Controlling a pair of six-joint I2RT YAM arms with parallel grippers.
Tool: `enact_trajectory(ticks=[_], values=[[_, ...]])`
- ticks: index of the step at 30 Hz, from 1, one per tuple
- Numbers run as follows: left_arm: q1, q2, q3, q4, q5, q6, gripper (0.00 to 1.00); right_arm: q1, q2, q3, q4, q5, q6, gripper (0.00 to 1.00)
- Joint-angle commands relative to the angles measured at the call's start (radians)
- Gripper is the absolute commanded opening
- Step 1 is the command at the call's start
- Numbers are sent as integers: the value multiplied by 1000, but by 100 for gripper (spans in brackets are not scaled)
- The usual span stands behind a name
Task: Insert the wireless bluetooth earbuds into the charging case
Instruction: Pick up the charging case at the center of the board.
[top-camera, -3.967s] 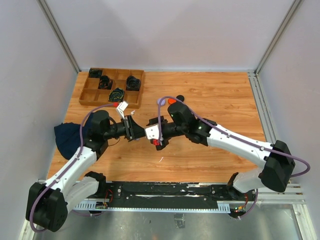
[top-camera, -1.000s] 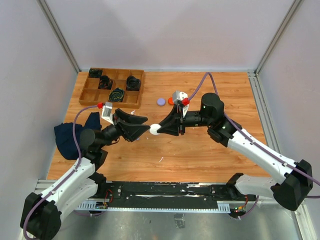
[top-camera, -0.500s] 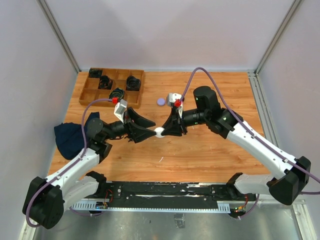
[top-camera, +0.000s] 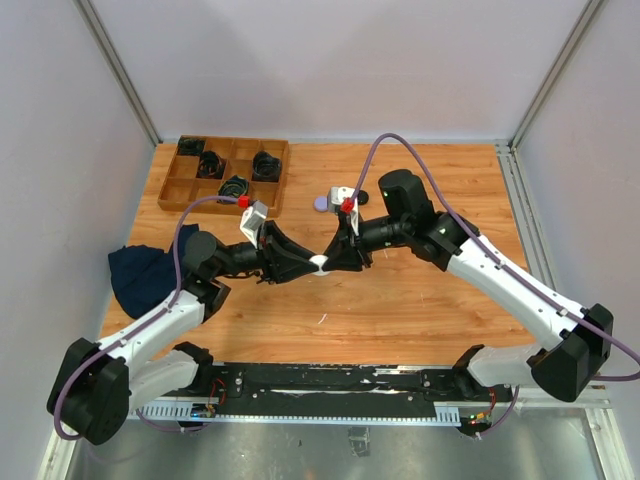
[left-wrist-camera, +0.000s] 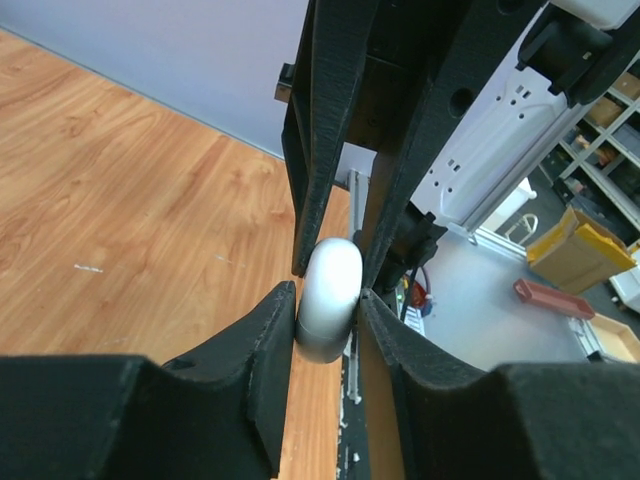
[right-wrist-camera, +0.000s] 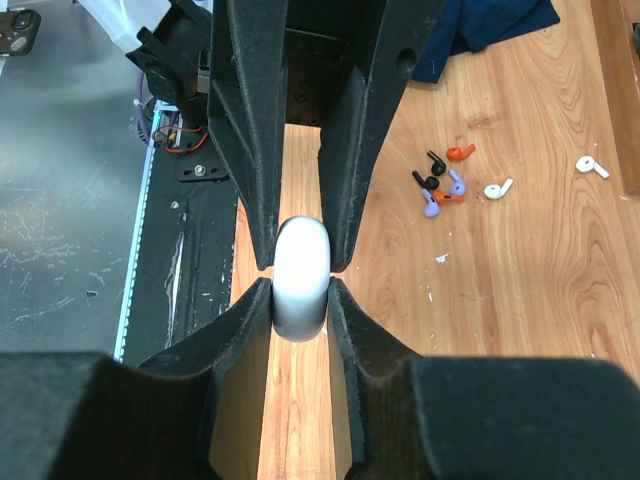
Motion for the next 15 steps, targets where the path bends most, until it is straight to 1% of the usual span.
enact_trajectory(ticks=[1,3,5,7,9,10,11,15], values=[[-17,5,27,15,19,30,33,-16,13,44,-8,5,-16,10],[-18,5,22,17,17,32,25,-16,19,48,-8,6,-15,12],[-18,1,16,16,7,32,16,-17,20,49,-9,12,-15,17],[-18,-10,10,17,-17,31,7,-18,16,42,-7,13,-16,26],[-18,-26,4,16,-50,31,1,-23,6,34,-5,16,-14,37],[-19,-36,0,16,-72,31,0,-26,-2,25,1,18,-10,43],[-18,-47,-6,15,-91,31,0,-32,-13,12,16,17,-1,48],[-18,-86,-26,14,-166,32,0,-65,-80,-92,168,8,92,56]])
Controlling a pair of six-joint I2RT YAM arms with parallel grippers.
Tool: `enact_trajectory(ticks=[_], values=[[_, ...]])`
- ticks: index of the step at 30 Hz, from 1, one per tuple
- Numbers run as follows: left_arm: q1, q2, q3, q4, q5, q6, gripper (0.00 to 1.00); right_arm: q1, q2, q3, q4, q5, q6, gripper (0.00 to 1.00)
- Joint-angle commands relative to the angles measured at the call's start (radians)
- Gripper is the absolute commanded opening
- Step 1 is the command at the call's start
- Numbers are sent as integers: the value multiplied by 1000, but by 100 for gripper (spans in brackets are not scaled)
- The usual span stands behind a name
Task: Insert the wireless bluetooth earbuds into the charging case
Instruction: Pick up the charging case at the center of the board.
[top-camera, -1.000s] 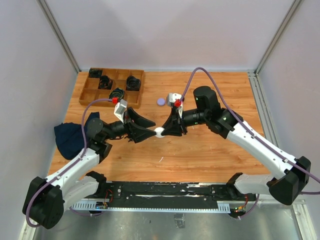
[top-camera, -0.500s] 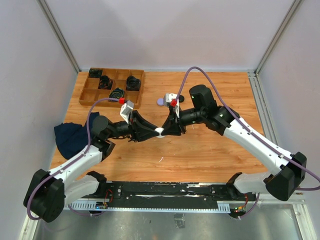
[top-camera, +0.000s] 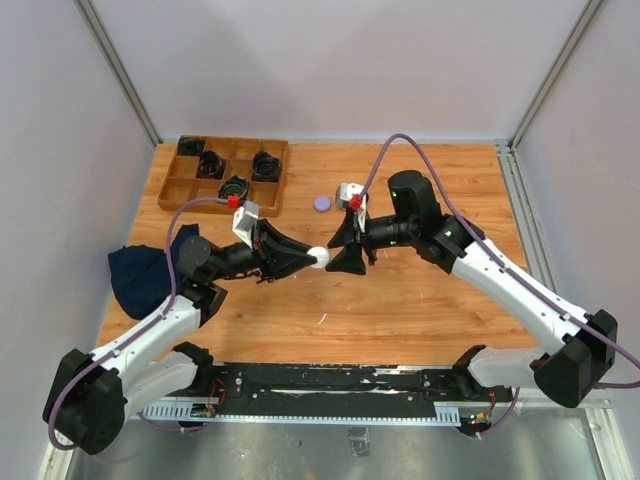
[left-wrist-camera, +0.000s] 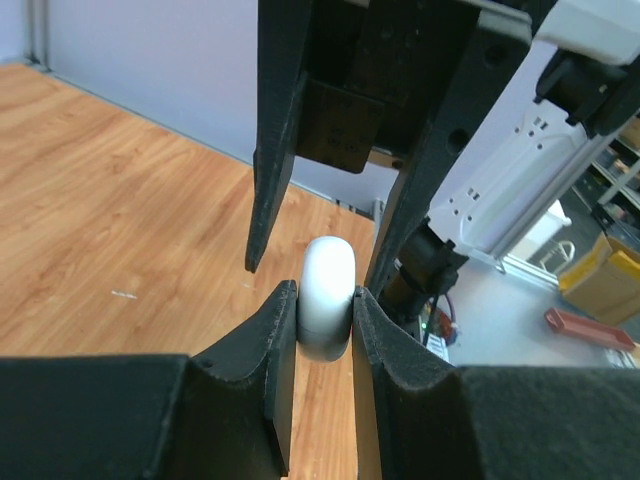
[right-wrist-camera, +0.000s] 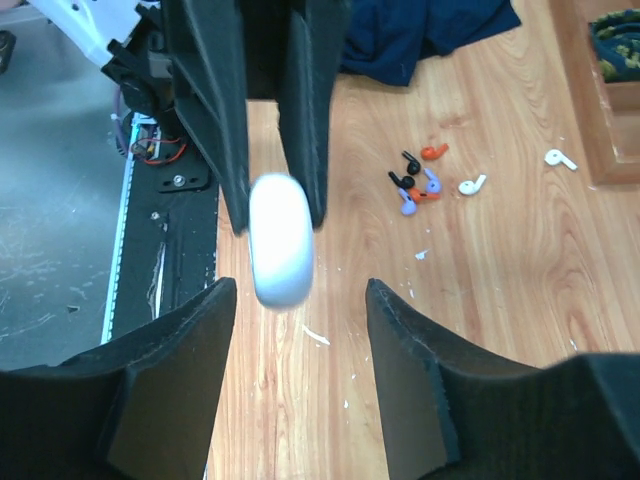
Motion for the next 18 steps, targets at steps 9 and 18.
enact_trajectory(ticks=[9,18], values=[[-11,-85,-31,17,-169,-6,0,-46,-180,-344,628,-11,326,60],[-26,-55,-30,100,-172,-45,0,-44,-154,-425,888,16,470,59]])
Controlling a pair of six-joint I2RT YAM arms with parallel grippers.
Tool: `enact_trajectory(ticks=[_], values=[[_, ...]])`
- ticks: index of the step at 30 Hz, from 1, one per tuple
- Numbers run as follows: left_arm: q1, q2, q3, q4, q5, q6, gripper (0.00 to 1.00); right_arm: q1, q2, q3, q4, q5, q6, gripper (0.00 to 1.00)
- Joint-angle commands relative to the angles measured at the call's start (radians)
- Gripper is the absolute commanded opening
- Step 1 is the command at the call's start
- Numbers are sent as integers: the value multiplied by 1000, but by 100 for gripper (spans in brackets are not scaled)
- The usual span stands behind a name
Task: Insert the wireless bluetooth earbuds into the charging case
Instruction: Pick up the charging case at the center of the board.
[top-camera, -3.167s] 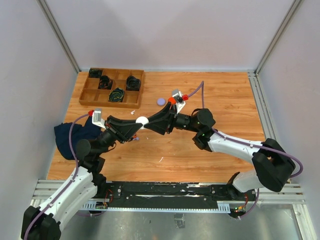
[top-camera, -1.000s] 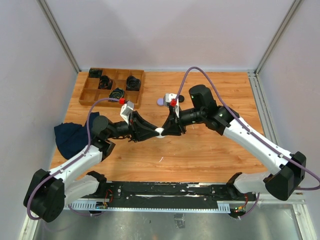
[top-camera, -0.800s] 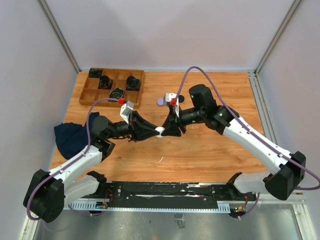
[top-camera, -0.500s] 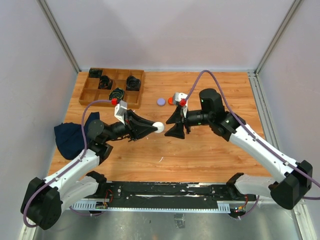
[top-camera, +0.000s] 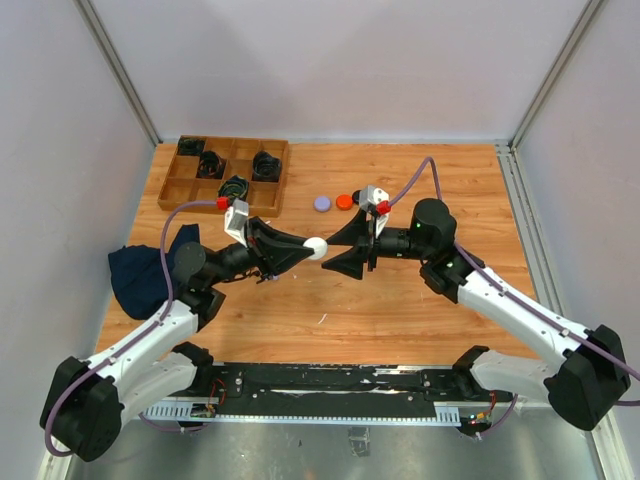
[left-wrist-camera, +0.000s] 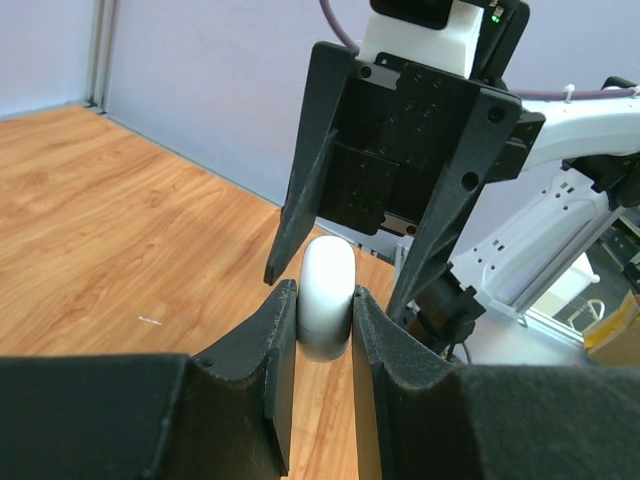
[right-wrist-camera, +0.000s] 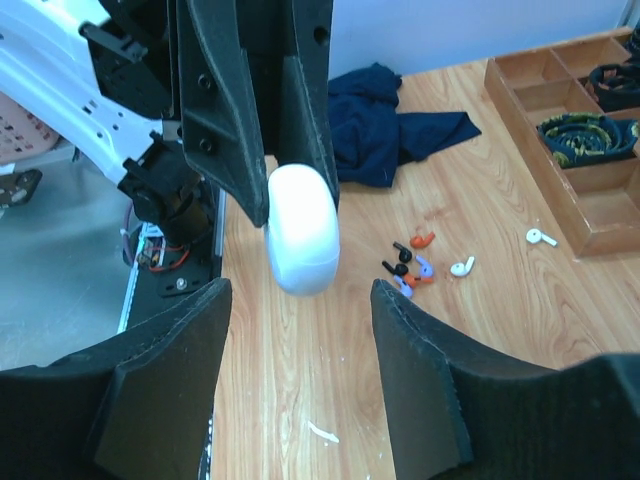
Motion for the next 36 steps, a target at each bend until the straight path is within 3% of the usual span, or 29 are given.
enact_trajectory(ticks=[1,7,22,29,31,36], values=[[-21,16,-3,96,-15,-29,0,-11,15,-48,250,7,130,59],[-32,33,-7,196,-12,-77,0,-7,43,-49,321,-15,182,55],[-42,38,-10,244,-3,-82,0,5,93,-53,470,-66,266,38],[-43,40,-10,255,3,-69,2,8,122,-41,503,-76,283,25],[-44,39,-11,255,6,-57,7,8,130,-36,514,-85,288,16],[-43,17,-1,166,-17,0,34,6,115,-42,465,-84,224,1]])
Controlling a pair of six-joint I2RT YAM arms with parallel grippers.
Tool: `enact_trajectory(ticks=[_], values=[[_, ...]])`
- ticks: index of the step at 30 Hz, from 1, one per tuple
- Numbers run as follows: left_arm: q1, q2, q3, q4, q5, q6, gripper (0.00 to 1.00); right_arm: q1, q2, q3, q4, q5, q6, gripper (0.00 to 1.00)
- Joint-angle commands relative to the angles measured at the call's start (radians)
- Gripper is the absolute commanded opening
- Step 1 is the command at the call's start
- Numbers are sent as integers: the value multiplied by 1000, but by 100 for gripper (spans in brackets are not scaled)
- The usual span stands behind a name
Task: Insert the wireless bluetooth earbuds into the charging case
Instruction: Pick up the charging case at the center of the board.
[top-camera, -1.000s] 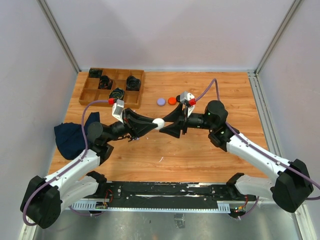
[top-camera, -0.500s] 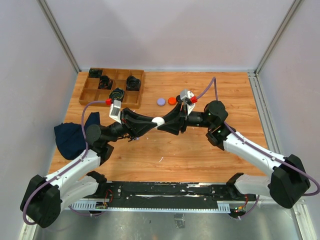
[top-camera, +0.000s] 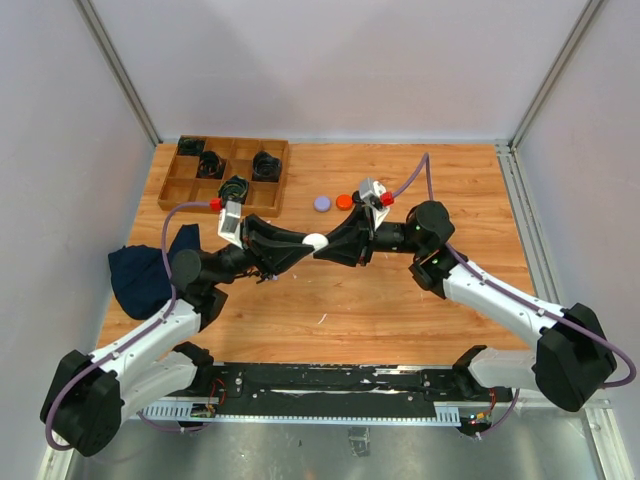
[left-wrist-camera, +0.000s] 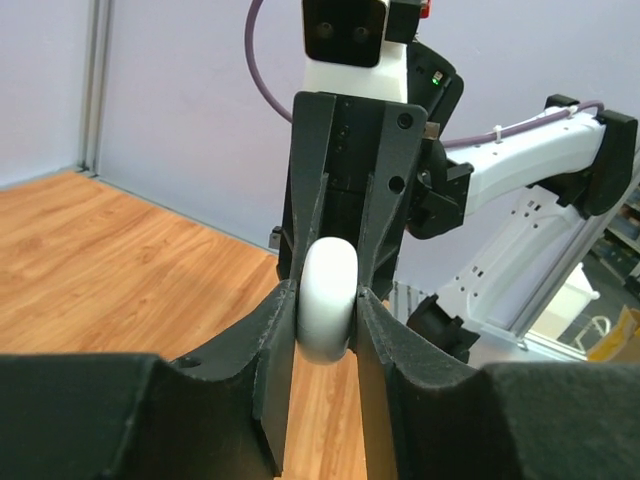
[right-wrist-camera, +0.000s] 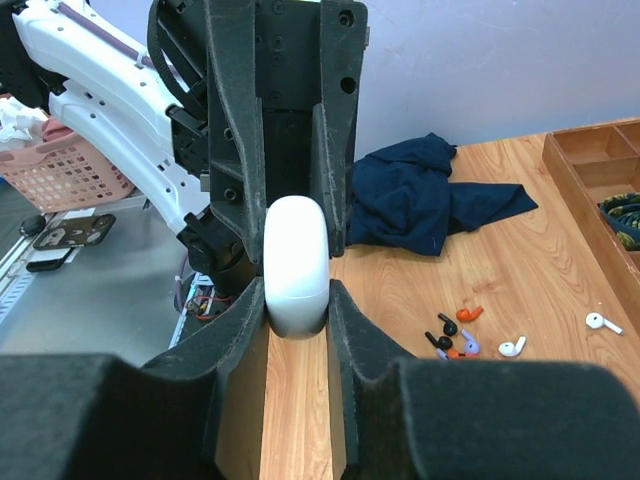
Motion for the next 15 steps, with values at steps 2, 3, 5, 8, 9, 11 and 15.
enact_trajectory(ticks=[2,3,5,8,9,11,15], values=[[-17,-26,25,-102,-5,95,46,5,-8,2,-11,16,-78,1],[-16,-29,31,-127,-9,110,50,4,-10,2,-16,12,-84,1],[-16,-31,40,-166,-19,134,57,5,-13,4,-31,13,-99,1],[-16,-29,54,-217,-32,162,63,5,-14,11,-52,10,-120,1],[-16,-29,58,-227,-36,166,65,5,-14,12,-57,4,-123,1],[-16,-27,69,-249,-50,170,66,5,-14,12,-63,-3,-132,1],[-15,-27,97,-312,-84,177,67,4,-16,12,-90,-19,-160,1]])
